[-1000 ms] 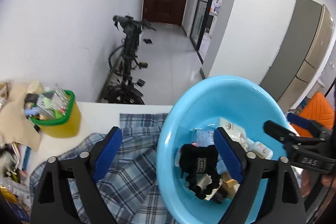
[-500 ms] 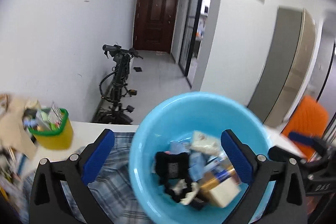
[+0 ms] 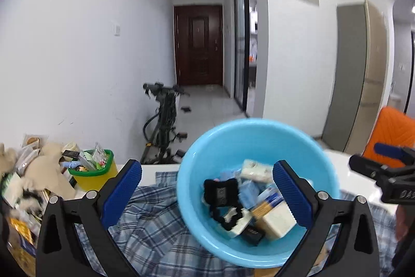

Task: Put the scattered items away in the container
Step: 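Withdraw both grippers up from the basin and back over the cloth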

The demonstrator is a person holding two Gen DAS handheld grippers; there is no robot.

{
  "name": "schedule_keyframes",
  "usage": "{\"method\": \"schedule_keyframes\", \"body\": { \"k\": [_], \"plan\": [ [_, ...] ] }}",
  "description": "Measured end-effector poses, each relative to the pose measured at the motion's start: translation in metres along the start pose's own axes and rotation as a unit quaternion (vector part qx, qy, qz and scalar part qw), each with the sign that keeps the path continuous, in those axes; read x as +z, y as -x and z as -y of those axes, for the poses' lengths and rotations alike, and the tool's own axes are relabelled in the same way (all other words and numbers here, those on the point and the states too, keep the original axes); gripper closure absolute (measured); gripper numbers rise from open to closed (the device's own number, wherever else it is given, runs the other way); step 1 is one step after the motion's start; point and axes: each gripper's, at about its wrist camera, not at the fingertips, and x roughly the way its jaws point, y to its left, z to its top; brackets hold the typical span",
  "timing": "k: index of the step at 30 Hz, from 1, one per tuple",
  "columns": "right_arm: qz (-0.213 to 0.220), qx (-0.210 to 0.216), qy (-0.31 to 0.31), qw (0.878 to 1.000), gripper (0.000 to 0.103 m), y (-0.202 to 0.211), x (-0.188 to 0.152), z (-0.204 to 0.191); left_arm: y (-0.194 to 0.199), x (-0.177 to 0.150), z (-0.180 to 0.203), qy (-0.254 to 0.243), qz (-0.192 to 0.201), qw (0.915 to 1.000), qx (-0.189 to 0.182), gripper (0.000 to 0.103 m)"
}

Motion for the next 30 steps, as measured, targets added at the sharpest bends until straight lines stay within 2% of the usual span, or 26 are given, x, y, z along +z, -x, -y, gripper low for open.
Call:
{"method": "schedule_keyframes", "body": {
  "k": [3,7,10,14,16,19,25,30],
  "plan": [
    [0.002,-0.001,0.008,1.000,0.001,0.012,-0.006,-0.002,0.013,-0.003,0.006,-0.004,0.003,0.9998,-0.018,0.000],
    [-0.001,0.019,0.004,1.000,0.001,0.030,-0.013,-0.004,0.032,-0.010,0.014,-0.022,0.012,0.9995,-0.018,0.000],
    [0.003,0.032,0.007,0.999,0.001,0.044,-0.016,-0.008,0.049,-0.016,0.018,-0.028,0.010,0.9990,-0.033,0.000],
    [0.016,0.035,0.025,0.999,0.001,0.064,-0.023,-0.015,0.075,-0.027,0.021,-0.035,0.017,0.9974,-0.061,0.000],
    [0.023,0.034,0.036,0.999,0.001,0.073,-0.029,-0.020,0.083,-0.033,0.023,-0.038,0.014,0.9974,-0.060,0.000],
    [0.032,0.035,0.045,0.998,0.001,0.083,-0.039,-0.023,0.094,-0.044,0.021,-0.021,0.011,0.9972,-0.070,0.000],
    [0.031,0.029,0.072,0.996,0.001,0.093,-0.065,-0.028,0.106,-0.071,0.014,-0.007,0.005,0.9983,-0.058,0.000],
    [0.054,0.022,0.061,0.996,0.001,0.106,-0.089,-0.027,0.112,-0.094,0.009,-0.001,0.002,0.9988,-0.049,0.000]
  ]
}}
